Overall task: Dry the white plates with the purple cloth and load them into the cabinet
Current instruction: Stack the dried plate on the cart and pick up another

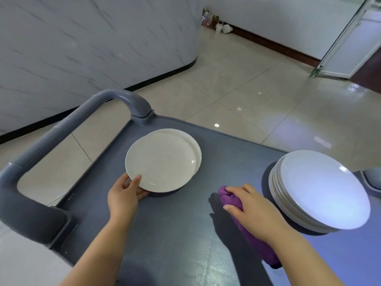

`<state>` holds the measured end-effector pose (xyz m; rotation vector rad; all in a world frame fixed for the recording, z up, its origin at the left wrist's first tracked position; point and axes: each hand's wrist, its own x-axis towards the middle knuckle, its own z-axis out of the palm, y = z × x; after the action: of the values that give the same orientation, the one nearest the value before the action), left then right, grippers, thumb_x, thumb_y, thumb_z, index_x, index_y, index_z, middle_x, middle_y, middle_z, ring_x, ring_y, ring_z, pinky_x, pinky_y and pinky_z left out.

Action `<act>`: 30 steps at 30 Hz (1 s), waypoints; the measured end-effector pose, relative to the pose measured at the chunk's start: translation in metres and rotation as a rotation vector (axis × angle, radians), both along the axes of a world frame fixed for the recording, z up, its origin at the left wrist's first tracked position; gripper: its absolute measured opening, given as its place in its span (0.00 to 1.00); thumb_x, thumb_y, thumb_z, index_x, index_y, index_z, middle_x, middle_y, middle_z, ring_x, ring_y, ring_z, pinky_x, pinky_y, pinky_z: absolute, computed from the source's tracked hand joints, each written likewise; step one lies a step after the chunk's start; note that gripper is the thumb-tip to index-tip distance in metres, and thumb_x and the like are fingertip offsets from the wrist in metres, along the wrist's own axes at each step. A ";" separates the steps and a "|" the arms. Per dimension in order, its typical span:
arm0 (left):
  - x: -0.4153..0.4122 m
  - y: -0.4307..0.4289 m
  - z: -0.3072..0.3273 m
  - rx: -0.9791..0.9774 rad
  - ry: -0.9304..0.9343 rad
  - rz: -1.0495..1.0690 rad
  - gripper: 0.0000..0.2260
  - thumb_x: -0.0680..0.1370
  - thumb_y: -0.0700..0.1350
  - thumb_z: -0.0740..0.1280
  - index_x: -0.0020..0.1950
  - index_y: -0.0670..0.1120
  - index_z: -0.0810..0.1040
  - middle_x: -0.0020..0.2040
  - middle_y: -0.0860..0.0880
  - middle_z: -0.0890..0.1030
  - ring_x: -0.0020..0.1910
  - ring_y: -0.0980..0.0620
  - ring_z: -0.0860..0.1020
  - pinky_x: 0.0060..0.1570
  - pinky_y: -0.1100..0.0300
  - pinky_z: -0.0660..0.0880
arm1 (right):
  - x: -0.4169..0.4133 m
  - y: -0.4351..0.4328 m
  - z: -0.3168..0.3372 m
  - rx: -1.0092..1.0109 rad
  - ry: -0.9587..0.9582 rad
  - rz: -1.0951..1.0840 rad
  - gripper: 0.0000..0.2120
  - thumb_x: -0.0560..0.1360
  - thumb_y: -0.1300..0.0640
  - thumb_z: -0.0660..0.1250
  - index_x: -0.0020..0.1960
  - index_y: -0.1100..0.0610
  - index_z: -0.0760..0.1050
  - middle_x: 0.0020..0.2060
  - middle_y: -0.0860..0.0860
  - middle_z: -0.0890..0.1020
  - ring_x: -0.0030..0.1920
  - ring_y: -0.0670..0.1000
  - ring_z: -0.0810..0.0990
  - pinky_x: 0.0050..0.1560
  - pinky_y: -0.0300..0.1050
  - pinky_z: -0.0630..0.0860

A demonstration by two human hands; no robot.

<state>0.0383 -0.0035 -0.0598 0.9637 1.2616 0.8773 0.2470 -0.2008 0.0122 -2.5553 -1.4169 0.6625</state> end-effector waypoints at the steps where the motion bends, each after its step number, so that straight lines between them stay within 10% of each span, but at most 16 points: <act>1: 0.002 0.002 -0.002 0.016 0.036 -0.010 0.10 0.79 0.42 0.66 0.59 0.48 0.80 0.45 0.42 0.82 0.43 0.46 0.84 0.45 0.56 0.81 | 0.000 0.001 -0.001 0.000 -0.001 -0.001 0.22 0.79 0.41 0.59 0.72 0.42 0.62 0.59 0.44 0.69 0.55 0.49 0.77 0.53 0.42 0.72; 11: 0.018 0.026 -0.009 0.271 0.586 -0.185 0.14 0.79 0.49 0.65 0.37 0.45 0.70 0.40 0.42 0.72 0.35 0.46 0.72 0.33 0.56 0.65 | 0.000 0.004 -0.008 0.000 0.009 -0.001 0.22 0.79 0.41 0.59 0.72 0.41 0.63 0.59 0.43 0.68 0.55 0.47 0.76 0.54 0.41 0.73; 17: 0.012 0.011 0.011 0.399 0.760 -0.289 0.17 0.78 0.51 0.68 0.65 0.46 0.74 0.57 0.49 0.71 0.49 0.49 0.76 0.47 0.55 0.73 | 0.002 -0.004 -0.003 0.041 0.024 -0.003 0.22 0.78 0.41 0.60 0.72 0.42 0.64 0.60 0.42 0.69 0.56 0.47 0.76 0.56 0.42 0.72; 30: 0.049 -0.094 0.051 0.512 0.996 -1.135 0.12 0.77 0.55 0.67 0.58 0.52 0.76 0.49 0.55 0.78 0.46 0.55 0.76 0.47 0.62 0.72 | 0.029 -0.104 0.016 0.105 0.110 0.058 0.20 0.74 0.41 0.66 0.65 0.36 0.72 0.50 0.39 0.75 0.52 0.40 0.74 0.56 0.41 0.72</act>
<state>0.0876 -0.0977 -0.0091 2.3638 0.9567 -0.2907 0.2765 -0.3043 0.0285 -2.3689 -1.4535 0.7064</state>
